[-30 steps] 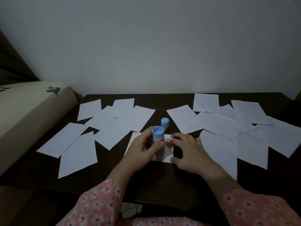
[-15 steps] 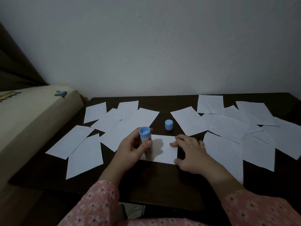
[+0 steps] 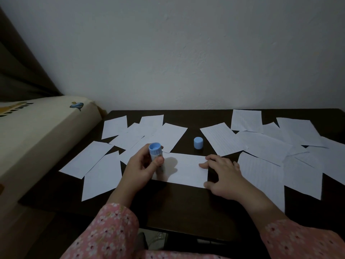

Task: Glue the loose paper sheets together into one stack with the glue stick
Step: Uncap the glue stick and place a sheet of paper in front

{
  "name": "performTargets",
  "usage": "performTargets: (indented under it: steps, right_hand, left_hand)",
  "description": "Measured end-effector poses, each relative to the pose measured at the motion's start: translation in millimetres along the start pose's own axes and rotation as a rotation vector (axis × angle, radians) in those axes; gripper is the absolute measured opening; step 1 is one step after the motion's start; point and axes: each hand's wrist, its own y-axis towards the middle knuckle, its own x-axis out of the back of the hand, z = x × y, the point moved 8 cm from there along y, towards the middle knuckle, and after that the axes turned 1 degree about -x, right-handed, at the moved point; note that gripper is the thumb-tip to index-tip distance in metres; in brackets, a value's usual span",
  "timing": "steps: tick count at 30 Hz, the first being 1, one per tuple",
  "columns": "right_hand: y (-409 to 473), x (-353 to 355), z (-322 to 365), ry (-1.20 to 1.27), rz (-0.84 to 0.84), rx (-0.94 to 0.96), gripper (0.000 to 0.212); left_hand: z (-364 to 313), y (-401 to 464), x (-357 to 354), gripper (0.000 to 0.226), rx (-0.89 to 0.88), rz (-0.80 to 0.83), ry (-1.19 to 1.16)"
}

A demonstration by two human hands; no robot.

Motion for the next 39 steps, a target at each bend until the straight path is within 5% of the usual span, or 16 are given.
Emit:
performTargets:
  steps: [5, 8, 11, 15, 20, 39]
  right_hand:
    - [-3.2, 1.9, 1.9, -0.007, -0.017, 0.022, 0.059]
    - [-6.2, 2.1, 2.2, -0.008, -0.028, 0.04, 0.058]
    - [-8.4, 2.5, 3.9, -0.006, -0.031, 0.067, 0.057]
    - [-7.6, 1.1, 6.2, 0.029, 0.002, 0.076, 0.054]
    - [-6.7, 1.7, 4.9, 0.027, 0.006, 0.079, 0.049]
    - [-9.8, 2.4, 3.0, 0.06, -0.029, 0.102, 0.05]
  left_hand:
    - [24.5, 2.3, 26.6, 0.024, 0.186, -0.418, -0.458]
    - [28.7, 7.9, 31.3, 0.024, 0.216, -0.526, -0.601]
    - [20.1, 15.2, 15.4, 0.011, 0.209, -0.412, -0.514]
    - [4.5, 25.8, -23.8, 0.052, 0.149, -0.161, -0.259]
    - [-14.6, 34.0, -65.4, 0.045, 0.053, -0.001, -0.001]
    - [-25.0, 46.9, -93.7, 0.053, -0.057, 0.115, 0.138]
